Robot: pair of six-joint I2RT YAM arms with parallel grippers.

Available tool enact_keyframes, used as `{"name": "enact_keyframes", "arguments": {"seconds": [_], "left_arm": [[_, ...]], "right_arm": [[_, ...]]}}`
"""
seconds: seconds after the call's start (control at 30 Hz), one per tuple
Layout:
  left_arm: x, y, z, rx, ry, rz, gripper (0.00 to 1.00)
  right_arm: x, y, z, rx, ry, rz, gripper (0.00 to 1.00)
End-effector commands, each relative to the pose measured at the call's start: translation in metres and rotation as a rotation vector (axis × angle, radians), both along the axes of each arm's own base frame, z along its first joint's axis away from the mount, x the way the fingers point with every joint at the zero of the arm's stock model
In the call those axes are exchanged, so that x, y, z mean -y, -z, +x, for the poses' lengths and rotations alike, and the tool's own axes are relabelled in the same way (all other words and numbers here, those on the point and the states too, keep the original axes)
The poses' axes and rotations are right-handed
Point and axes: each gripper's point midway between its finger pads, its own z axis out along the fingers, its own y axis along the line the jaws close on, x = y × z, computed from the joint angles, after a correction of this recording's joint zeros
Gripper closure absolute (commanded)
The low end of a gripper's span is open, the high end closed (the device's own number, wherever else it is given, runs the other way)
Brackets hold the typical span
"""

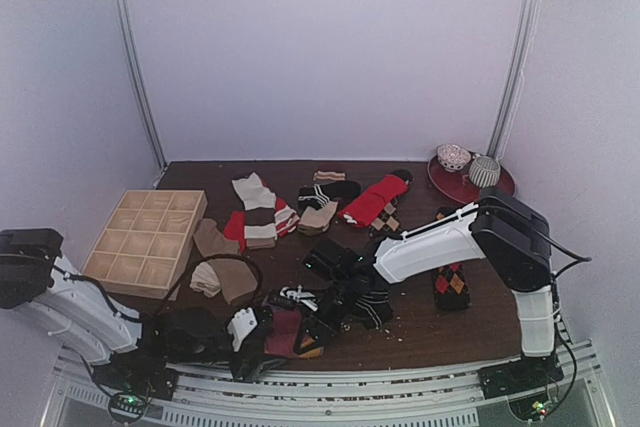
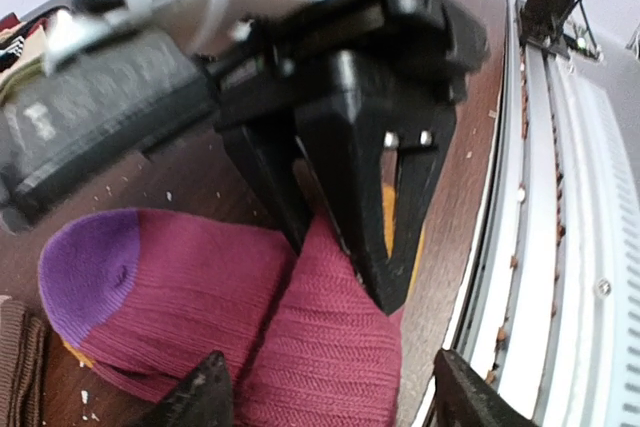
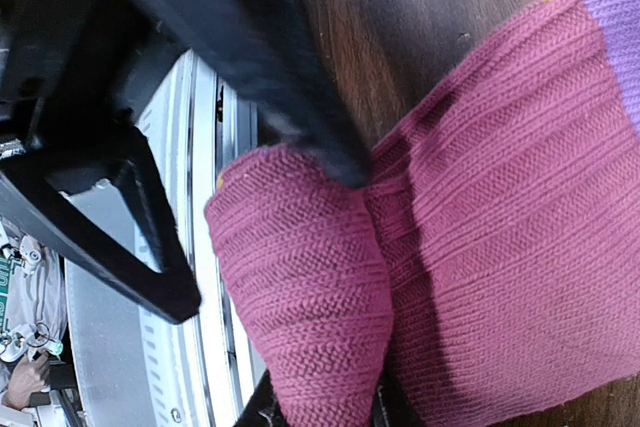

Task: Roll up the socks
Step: Roll a pair of socks at the center of the board.

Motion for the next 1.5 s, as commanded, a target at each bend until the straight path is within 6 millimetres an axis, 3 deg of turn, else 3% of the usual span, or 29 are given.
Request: {"name": "enact_keyframes", "arguments": {"seconds": [0.0, 0.1, 0.23, 0.43, 0.6, 0.8, 0.97, 1.07, 1.13, 1.27, 1.37, 1.47], "left_arm": [[0.003, -0.021, 0.003, 0.016, -0.023, -0.096, 0.4], [0.004, -0.012, 0.004, 0.003, -0.031, -0.066, 0.45], [0.009, -0.005, 0.006, -0.005, -0.036, -0.043, 0.36], [0.012, -0.003, 0.007, -0.004, -0.037, -0.04, 0.38], [0.017, -0.001, 0.005, -0.009, -0.014, -0.027, 0.56], [0.027, 0.005, 0.004, -0.027, -0.001, 0.008, 1.0], [0.013, 0.027, 0.008, -0.147, -0.102, 0.081, 1.0], [-0.014, 0.051, 0.003, -0.29, -0.195, 0.116, 1.0], [-0.03, 0.063, -0.004, -0.39, -0.238, 0.118, 1.0], [-0.053, 0.08, -0.019, -0.534, -0.296, 0.124, 1.0], [-0.062, 0.086, -0.022, -0.57, -0.322, 0.137, 1.0], [-0.065, 0.088, -0.023, -0.581, -0.336, 0.147, 1.0]], "right_arm": [[0.074, 0.086, -0.009, -0.015, 0.053, -0.39, 0.82], [0.074, 0.087, -0.009, -0.017, 0.053, -0.39, 0.83], [0.073, 0.086, -0.009, -0.017, 0.055, -0.384, 0.83], [0.074, 0.086, -0.01, -0.022, 0.061, -0.381, 0.83], [0.073, 0.086, -0.01, -0.024, 0.066, -0.378, 0.83], [0.071, 0.085, -0.01, -0.021, 0.07, -0.37, 0.81], [0.065, 0.08, -0.006, 0.003, 0.079, -0.332, 0.71], [0.055, 0.066, 0.006, 0.09, 0.09, -0.24, 0.64], [0.047, 0.052, 0.024, 0.225, 0.121, -0.155, 0.58], [0.03, -0.006, 0.052, 0.537, 0.156, 0.15, 0.5], [0.033, -0.037, 0.047, 0.788, 0.091, 0.324, 0.42], [0.031, -0.048, 0.035, 0.922, 0.002, 0.417, 0.38]]}}
